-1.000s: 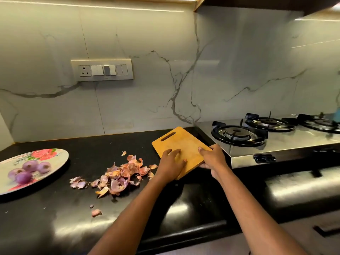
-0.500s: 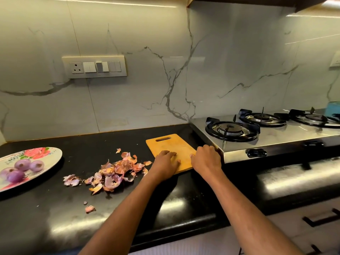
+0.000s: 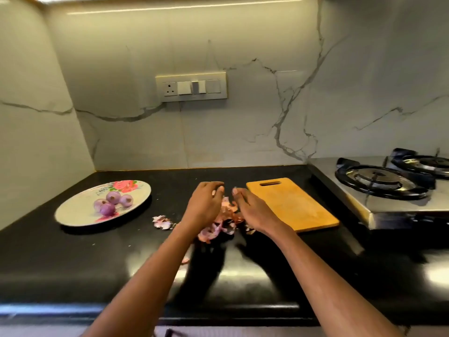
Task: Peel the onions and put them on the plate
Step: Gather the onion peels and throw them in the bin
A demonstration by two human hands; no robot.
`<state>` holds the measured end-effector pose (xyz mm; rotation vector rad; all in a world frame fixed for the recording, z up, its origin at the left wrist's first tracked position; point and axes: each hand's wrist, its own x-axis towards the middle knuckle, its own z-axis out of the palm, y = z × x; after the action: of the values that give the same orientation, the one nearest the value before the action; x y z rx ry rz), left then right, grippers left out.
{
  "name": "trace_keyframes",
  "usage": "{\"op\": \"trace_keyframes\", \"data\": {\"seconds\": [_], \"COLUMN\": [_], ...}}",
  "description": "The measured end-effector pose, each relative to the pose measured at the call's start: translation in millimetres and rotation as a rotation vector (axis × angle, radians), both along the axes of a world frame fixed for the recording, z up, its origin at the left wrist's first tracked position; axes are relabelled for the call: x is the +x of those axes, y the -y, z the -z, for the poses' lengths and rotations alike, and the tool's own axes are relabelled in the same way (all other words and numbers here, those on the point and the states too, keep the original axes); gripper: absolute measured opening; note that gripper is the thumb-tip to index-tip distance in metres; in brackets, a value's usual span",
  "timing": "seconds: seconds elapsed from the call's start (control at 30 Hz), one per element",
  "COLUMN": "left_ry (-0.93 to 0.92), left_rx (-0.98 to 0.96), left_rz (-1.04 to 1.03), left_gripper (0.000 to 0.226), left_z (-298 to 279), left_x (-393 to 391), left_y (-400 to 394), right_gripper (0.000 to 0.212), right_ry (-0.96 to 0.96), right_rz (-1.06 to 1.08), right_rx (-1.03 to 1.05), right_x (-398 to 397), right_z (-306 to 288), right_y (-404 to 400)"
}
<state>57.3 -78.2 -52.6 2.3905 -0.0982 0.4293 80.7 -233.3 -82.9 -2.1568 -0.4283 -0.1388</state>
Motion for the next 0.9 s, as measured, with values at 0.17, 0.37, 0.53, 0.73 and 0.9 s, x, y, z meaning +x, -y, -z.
{"op": "trace_keyframes", "data": {"seconds": [0.17,0.37,0.53,0.73,0.9], "left_ry": [-0.059,-0.058,-0.050,-0.033,-0.025], "left_rx": [-0.043,-0.168,-0.259,-0.396,-0.423], "left_rz": [-0.095,-0.124,-0.150,-0.160,-0.199], "left_gripper": [0.041,0.043,0.048,0.052,0.051], "left_z": [21.4,28.9,31.4,40.5,34.9], "left_x": [-18.7,-24.8,-26.4,-37.4,-41.1], "left_y": [-55.1,-80.1,-93.5,-106.9,-114.7], "right_gripper": [0.058,0.083,0.101,0.096,0.075], "right_ry": [-0.062,-0.046,-0.041,-0.032,0.155], "right_rz": [-0.072,-0.214,-0.265,-0.334,-0.279], "right_rx": [-0.082,-0.129,-0.361,-0.306,-0.624], "right_x": [-4.1,-3.8,-9.8,-11.8,-18.6], "right_z": [7.7,7.0,9.6,4.2,9.9], "right_y": [-58.4,-82.3,-88.6,-90.1,-104.5]}}
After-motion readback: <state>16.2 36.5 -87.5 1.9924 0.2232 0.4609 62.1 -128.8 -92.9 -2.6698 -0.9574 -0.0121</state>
